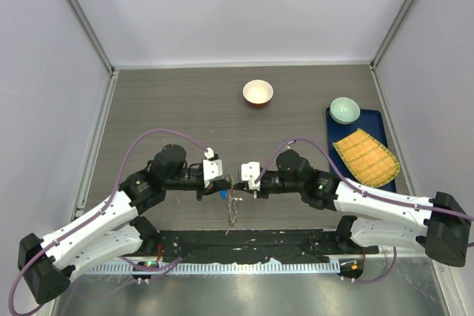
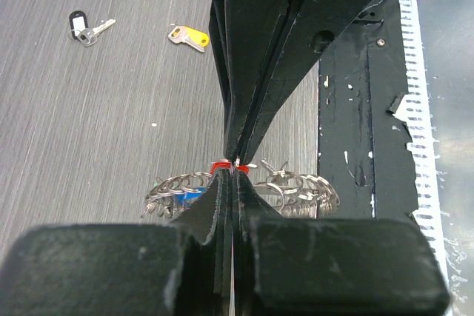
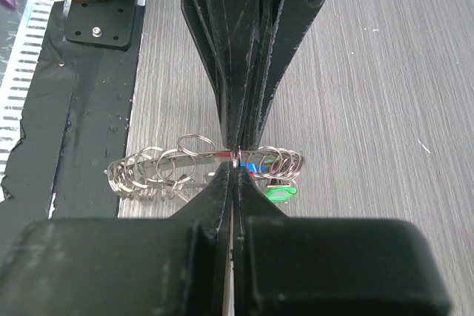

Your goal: Put the keys on the keyring

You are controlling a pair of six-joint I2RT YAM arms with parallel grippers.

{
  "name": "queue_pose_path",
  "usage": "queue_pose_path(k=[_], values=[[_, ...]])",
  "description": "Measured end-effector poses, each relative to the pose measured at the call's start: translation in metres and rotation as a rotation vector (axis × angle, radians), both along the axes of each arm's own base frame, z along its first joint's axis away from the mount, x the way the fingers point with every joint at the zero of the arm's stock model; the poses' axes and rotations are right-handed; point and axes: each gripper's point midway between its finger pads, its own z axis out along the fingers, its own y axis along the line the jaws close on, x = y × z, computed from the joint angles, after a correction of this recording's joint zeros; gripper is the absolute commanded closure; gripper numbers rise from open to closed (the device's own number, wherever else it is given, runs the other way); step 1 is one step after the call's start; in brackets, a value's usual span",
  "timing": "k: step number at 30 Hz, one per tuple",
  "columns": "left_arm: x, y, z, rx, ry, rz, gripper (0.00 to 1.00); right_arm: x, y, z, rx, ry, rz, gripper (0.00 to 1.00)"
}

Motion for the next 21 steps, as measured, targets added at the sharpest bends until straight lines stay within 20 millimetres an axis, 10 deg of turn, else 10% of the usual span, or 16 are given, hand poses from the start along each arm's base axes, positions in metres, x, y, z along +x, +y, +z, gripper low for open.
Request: queue_pose_path(k=[21], values=[[0.015,0.003,0.007,-0.024,0.087,0.172,1.00,-0.001,-0.004,0.010,0.019,-0.020,-0.011,0.99]])
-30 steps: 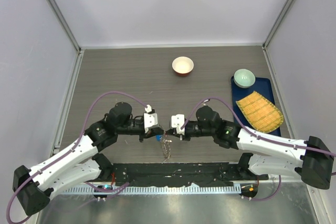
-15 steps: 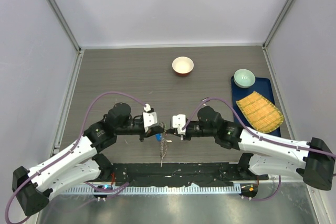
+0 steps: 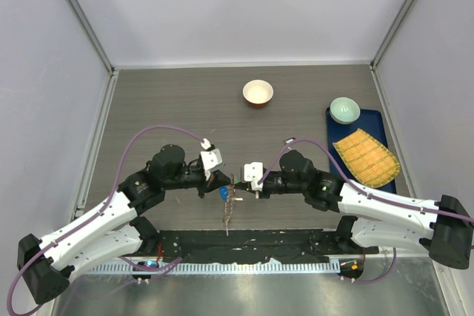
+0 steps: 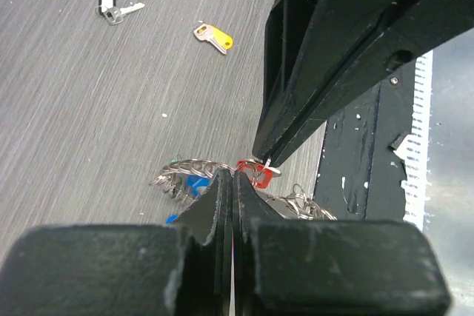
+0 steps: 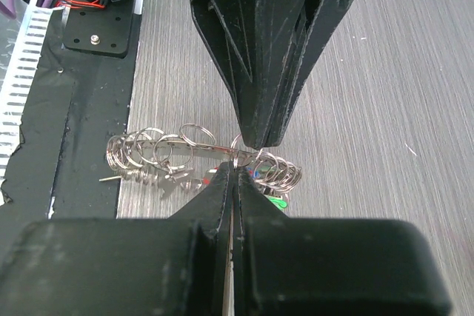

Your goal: Put the keys on the keyring

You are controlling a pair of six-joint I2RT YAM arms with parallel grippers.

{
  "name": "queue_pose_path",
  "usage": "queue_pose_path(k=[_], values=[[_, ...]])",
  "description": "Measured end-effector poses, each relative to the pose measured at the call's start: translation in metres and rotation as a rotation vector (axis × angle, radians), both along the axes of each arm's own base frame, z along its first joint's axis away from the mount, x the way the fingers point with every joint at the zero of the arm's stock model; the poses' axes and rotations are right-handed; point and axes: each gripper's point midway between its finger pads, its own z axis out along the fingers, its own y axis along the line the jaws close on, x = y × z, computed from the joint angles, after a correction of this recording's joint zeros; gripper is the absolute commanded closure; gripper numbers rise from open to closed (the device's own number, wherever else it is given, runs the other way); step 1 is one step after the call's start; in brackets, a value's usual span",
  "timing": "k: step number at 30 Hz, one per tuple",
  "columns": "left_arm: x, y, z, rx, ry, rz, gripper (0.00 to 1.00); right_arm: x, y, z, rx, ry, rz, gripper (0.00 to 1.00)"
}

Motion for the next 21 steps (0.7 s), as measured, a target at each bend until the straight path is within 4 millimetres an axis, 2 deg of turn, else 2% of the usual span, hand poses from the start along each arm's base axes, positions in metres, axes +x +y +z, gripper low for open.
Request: queue_pose_path(k=[7,17,21], values=[[0.002,0.001,0.001,-0.020,0.075,0.067,1.00,0.001,0.000,0.000,-0.001,-0.003,-0.002,0.99],[0.005,0.002,0.013,-0.131,0.129,0.160,1.00,0.003,0.004,0.001,0.009,-0.006,-0.001,0.99],[0.012,0.000,0.025,-0.203,0.105,0.194,1.00,-0.002,0.007,-0.004,-0.002,0.011,0.016,0.99]])
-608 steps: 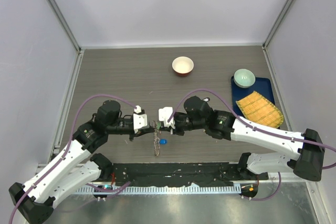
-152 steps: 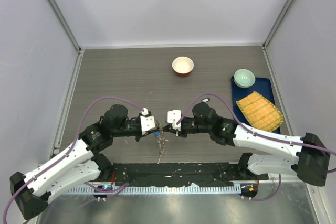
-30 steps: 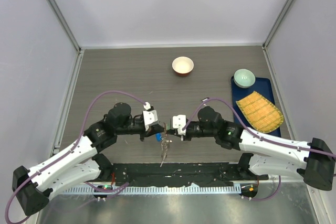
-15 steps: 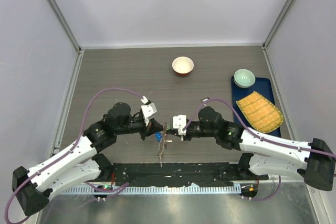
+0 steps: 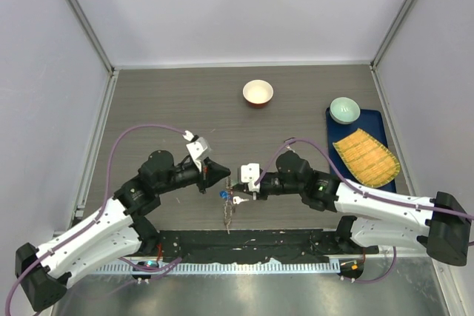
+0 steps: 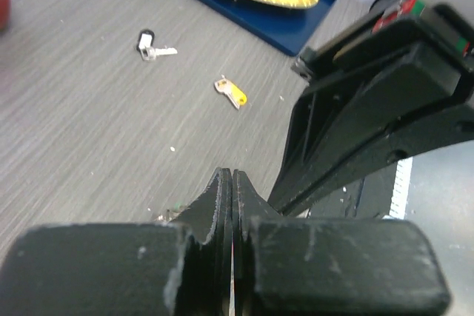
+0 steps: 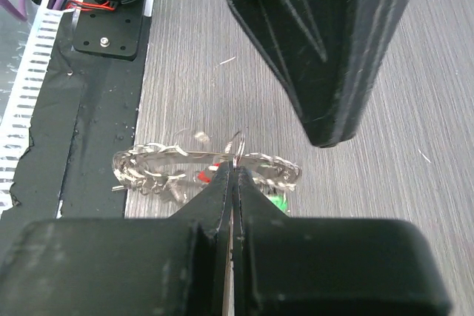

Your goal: Put the keys on the keyring

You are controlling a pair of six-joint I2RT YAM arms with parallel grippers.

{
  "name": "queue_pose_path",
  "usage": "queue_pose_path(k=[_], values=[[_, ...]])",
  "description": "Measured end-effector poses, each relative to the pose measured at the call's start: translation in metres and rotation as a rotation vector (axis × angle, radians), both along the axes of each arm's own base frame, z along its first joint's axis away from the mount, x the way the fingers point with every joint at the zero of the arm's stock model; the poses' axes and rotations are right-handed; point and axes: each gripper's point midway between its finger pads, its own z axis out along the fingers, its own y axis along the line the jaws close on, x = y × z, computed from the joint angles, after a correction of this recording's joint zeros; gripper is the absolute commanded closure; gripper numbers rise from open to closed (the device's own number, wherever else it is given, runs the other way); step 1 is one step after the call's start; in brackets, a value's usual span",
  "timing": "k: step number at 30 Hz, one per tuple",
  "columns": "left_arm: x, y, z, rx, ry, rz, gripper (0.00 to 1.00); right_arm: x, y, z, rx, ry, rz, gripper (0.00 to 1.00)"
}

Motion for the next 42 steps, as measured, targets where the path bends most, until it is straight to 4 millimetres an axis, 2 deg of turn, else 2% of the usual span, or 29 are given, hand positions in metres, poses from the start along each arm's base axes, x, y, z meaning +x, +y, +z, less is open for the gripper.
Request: queue_pose_path(k=[5,10,12,16,17,20,24,26,30,34,40,42], values=[[0.004,0.002,0.016,-0.056,-0.048,0.028,1.00,0.000,-0.001,-0.002,-0.007,0.013,-0.016,0.99],[0.006,0.005,0.018,-0.067,-0.064,0.051,1.00,0.003,-0.002,-0.001,-0.004,0.015,-0.036,0.99],[0.006,0.006,0.014,-0.060,-0.059,0.056,0.87,0.003,-0.003,-0.001,-0.006,0.017,-0.040,0.99],[0.006,0.008,0.006,-0.046,-0.049,0.063,0.73,0.005,-0.003,-0.002,-0.010,0.016,-0.048,0.99],[0.006,0.009,0.005,-0.041,-0.047,0.064,0.66,0.005,-0.004,-0.002,-0.011,0.015,-0.050,0.99],[0.003,0.012,-0.001,-0.015,-0.044,0.056,0.56,0.005,-0.006,-0.004,-0.023,0.018,-0.057,0.99],[-0.004,0.015,-0.019,0.084,-0.024,0.011,0.47,0.005,-0.008,-0.005,-0.031,0.016,-0.059,0.99],[-0.008,0.015,-0.025,0.155,-0.023,-0.036,0.46,0.004,-0.009,-0.005,-0.036,0.016,-0.057,0.99],[-0.011,0.014,-0.025,0.260,-0.066,-0.139,0.45,0.002,-0.011,-0.005,-0.041,0.016,-0.049,0.99],[-0.017,0.007,-0.025,0.314,-0.110,-0.263,0.49,0.001,-0.012,-0.006,-0.046,0.016,-0.044,0.99],[-0.023,-0.005,-0.048,0.396,-0.074,-0.433,0.55,0.000,-0.014,-0.004,-0.047,0.009,-0.041,0.99],[-0.026,-0.007,-0.056,0.407,-0.061,-0.473,0.62,0.000,-0.014,-0.004,-0.045,0.007,-0.041,0.99]])
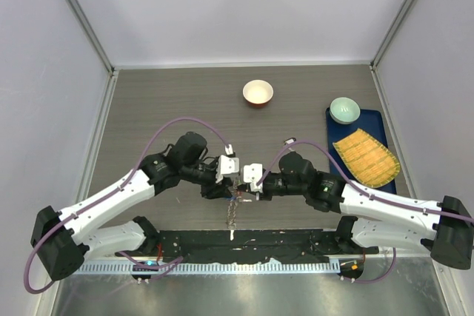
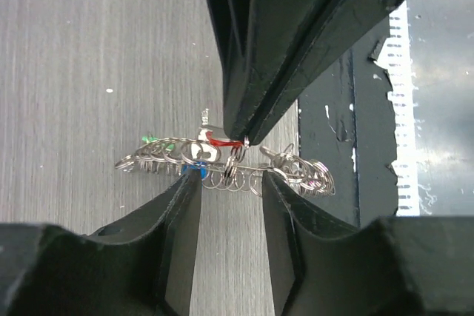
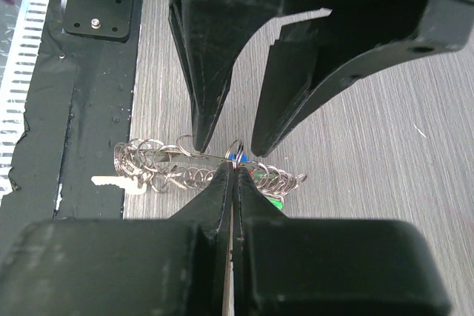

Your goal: Put the keys on the keyring

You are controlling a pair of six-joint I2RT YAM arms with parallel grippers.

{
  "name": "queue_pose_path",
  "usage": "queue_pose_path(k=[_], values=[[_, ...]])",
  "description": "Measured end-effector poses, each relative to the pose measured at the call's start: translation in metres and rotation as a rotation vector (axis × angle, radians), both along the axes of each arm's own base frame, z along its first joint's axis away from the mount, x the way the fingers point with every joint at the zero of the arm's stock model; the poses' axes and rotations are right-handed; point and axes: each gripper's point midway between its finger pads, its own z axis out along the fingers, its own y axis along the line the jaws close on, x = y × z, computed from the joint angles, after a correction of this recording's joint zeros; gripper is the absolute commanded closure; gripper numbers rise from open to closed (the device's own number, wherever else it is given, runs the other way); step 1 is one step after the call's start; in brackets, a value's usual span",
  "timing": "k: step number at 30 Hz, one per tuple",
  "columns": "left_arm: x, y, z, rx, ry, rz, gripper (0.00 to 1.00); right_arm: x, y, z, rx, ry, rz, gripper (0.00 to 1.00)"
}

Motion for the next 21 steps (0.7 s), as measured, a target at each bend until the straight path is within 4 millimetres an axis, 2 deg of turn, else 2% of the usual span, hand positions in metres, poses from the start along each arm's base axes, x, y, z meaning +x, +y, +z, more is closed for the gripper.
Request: queue_pose_path(k=[1,4,9,11,12,13,21], values=[[-0.0022,-0.0003,-0.0026,0.005,0.011,-0.014,0.70,-0.0001,-0.0001,0.0002,0.000,-0.001,0.001,0.99],[-0.0061,-0.0012,-0.0058,0.008,0.025,-0.044,0.80,-0.0002,-0.0006,0.0007,0.001,-0.002,0.001,0.99],[-0.0083,-0.0030,-0.0045,-0.004,0.026,-0.065,0.80,-0.0018,-0.0009,0.0008,0.000,0.000,0.007,0.99],[-0.0085,-0.0038,-0.0035,-0.008,0.032,-0.062,0.83,-0.0020,-0.0008,0.0008,0.001,0.000,0.009,0.99],[-0.0082,-0.0045,-0.0028,-0.012,0.035,-0.058,0.88,-0.0021,-0.0008,0.0008,0.001,0.001,0.009,0.99],[-0.0075,-0.0055,-0.0018,-0.017,0.034,-0.055,1.00,-0.0022,-0.0008,0.0008,0.001,0.001,0.009,0.99],[-0.0066,-0.0047,0.0033,-0.045,0.045,-0.002,1.00,-0.0023,-0.0007,0.0028,0.007,-0.003,0.010,0.99]])
